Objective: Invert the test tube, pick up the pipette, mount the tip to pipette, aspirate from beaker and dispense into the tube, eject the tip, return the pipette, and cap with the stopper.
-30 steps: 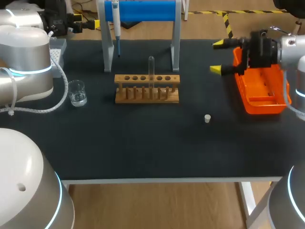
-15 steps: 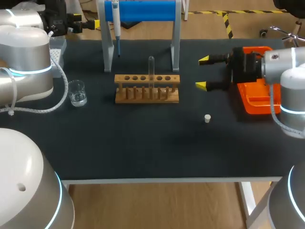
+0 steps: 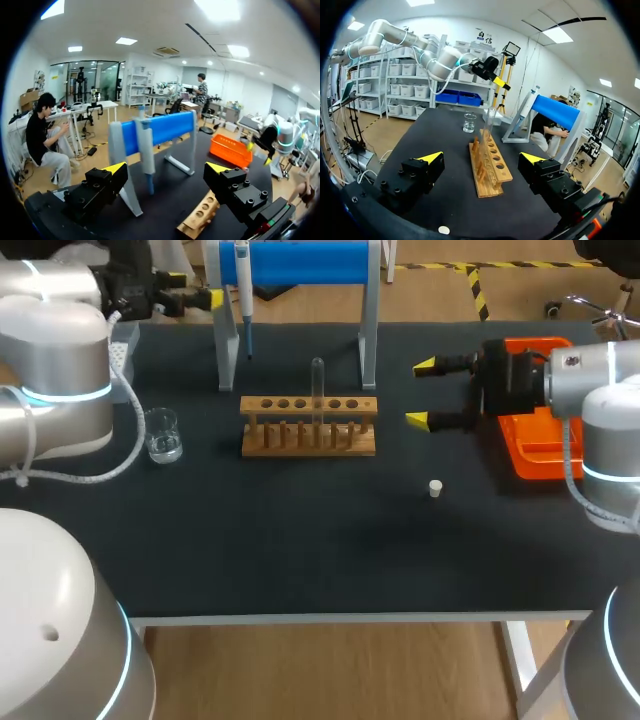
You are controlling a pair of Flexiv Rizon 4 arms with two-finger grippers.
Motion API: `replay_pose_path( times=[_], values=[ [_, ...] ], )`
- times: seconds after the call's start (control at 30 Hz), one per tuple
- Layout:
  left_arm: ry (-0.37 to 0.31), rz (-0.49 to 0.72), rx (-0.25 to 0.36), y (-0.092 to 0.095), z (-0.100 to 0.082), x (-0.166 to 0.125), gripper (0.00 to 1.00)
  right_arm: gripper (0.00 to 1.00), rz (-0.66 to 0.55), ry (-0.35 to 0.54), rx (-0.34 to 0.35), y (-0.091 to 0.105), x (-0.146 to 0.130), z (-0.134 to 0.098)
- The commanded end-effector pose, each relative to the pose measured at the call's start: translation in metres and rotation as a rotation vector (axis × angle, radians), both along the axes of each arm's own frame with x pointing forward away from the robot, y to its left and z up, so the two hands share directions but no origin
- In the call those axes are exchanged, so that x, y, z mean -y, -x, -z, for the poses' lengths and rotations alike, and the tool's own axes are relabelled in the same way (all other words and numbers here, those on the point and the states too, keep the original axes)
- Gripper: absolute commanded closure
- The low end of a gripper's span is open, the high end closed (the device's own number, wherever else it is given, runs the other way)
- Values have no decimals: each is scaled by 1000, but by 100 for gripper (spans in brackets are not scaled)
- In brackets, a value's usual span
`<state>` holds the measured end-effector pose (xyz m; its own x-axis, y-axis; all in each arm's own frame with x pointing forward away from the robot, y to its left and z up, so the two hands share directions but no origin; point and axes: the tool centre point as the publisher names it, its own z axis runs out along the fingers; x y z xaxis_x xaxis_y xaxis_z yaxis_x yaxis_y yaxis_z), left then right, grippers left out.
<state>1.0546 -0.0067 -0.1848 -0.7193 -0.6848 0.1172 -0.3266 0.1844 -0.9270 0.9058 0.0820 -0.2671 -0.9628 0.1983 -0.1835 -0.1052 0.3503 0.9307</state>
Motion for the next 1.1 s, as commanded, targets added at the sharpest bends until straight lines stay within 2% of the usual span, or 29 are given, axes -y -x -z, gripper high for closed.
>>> replay_pose_path(
  times=[0.03,0.13,0.3,0.53,0.8,1.1],
  values=[
    [-32,31,10,42,-1,13,0,0,-1,0,0,0,0,0],
    [-75,67,35,65,4,27,0,0,-1,0,0,0,0,0],
    [-88,105,82,94,14,39,0,0,-1,0,0,0,0,0],
    [-108,120,95,120,30,49,0,0,-1,0,0,0,0,0],
    [-99,115,44,134,50,54,0,0,-1,0,0,0,0,0],
    [-110,118,39,135,51,55,0,0,-1,0,0,0,0,0]
  ],
)
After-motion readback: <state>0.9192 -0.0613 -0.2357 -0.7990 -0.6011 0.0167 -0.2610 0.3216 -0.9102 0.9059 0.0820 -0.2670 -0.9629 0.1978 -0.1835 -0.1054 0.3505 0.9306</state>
